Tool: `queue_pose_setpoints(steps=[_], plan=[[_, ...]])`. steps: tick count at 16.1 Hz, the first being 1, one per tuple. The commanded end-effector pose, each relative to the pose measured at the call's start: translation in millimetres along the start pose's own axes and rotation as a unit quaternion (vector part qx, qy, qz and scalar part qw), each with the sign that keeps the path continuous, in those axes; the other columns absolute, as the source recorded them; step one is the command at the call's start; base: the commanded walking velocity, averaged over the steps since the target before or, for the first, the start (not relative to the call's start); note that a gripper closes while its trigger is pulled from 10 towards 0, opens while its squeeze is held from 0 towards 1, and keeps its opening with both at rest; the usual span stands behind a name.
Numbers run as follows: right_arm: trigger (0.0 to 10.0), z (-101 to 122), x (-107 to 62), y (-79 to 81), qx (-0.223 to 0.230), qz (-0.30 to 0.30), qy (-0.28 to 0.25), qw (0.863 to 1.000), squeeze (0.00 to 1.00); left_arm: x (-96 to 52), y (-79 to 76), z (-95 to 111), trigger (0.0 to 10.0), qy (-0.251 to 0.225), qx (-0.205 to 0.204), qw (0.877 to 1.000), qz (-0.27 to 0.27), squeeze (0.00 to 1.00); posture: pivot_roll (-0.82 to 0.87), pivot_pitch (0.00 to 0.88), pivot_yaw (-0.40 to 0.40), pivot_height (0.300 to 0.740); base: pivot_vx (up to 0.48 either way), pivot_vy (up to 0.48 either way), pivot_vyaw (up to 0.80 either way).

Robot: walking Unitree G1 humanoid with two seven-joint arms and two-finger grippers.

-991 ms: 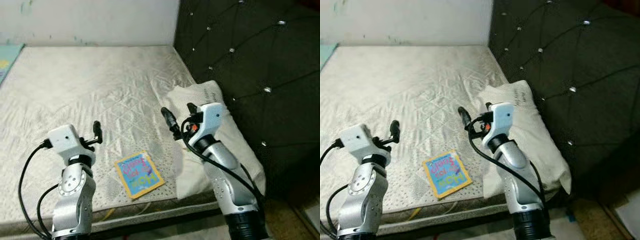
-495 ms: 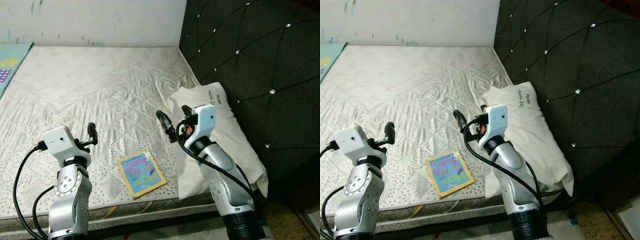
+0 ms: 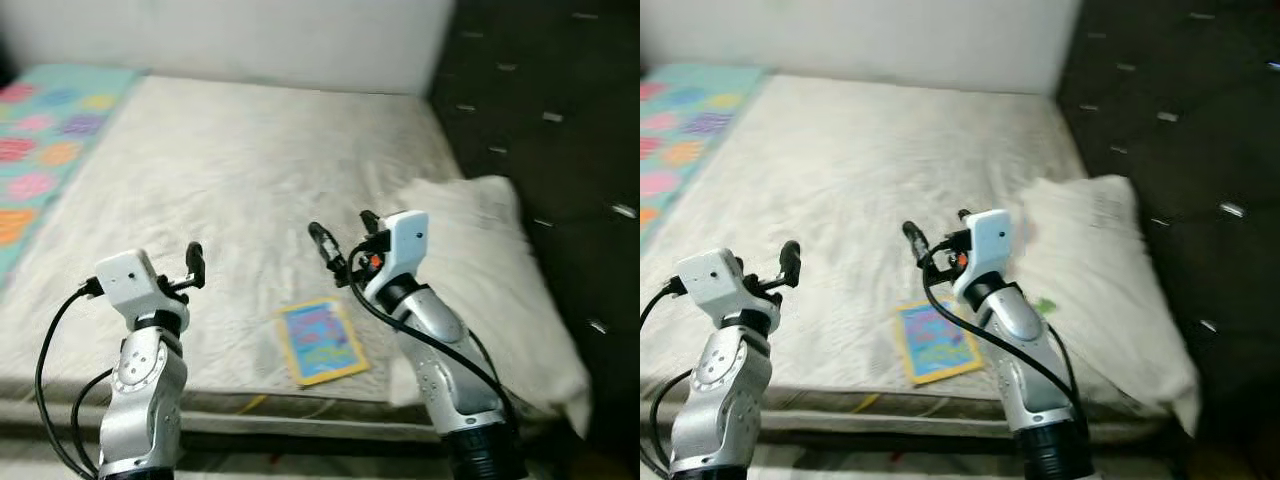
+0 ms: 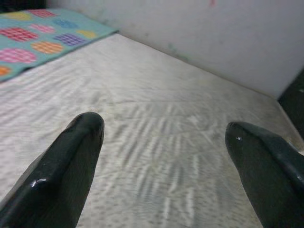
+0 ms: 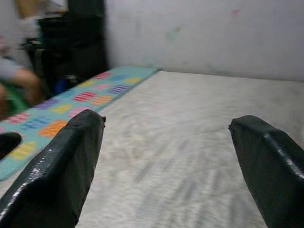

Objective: Clean up the room

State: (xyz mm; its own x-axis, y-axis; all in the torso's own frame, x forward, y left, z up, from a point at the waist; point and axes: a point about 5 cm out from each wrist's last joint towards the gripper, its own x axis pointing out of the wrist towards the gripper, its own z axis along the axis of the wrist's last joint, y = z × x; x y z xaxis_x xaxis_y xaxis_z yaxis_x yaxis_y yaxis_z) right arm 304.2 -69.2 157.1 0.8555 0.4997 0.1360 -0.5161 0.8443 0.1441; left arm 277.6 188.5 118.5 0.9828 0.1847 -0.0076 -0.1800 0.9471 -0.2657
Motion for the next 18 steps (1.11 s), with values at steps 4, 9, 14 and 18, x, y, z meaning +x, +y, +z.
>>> queue_pose_setpoints(steps=[4, 9, 14, 18], plan=[[10.0, 1, -0.9, -5.1, -0.005, -0.007, -0.001, 1.0, 0.0, -3.0, -13.3, 6, 10.0, -0.014, -0.014, 0.999, -0.047, 0.0, -0.05, 0.023, -0.025, 0.74, 0.065, 0.0, 0.0], [10.0, 0, -0.9, -4.1, -0.004, -0.007, -0.002, 1.0, 0.0, -3.2, -14.6, 6, 10.0, -0.014, -0.018, 0.998, -0.057, 0.0, -0.05, 0.023, -0.022, 0.74, 0.291, 0.0, 0.0], [10.0, -2, -3.9, -10.6, -0.042, -0.017, 0.002, 0.999, 0.0, -3.7, -13.8, 4, 10.0, -0.008, -0.015, 0.998, -0.056, 0.0, -0.05, 0.023, -0.021, 0.74, 0.318, 0.0, 0.0], [10.0, -11, -11.7, -26.8, -0.06, -0.043, 0.021, 0.997, 0.0, -4.5, -12.4, 2, 10.0, -0.006, -0.015, 0.999, -0.046, 0.0, -0.04, 0.024, -0.022, 0.74, 0.139, 0.0, 0.0]])
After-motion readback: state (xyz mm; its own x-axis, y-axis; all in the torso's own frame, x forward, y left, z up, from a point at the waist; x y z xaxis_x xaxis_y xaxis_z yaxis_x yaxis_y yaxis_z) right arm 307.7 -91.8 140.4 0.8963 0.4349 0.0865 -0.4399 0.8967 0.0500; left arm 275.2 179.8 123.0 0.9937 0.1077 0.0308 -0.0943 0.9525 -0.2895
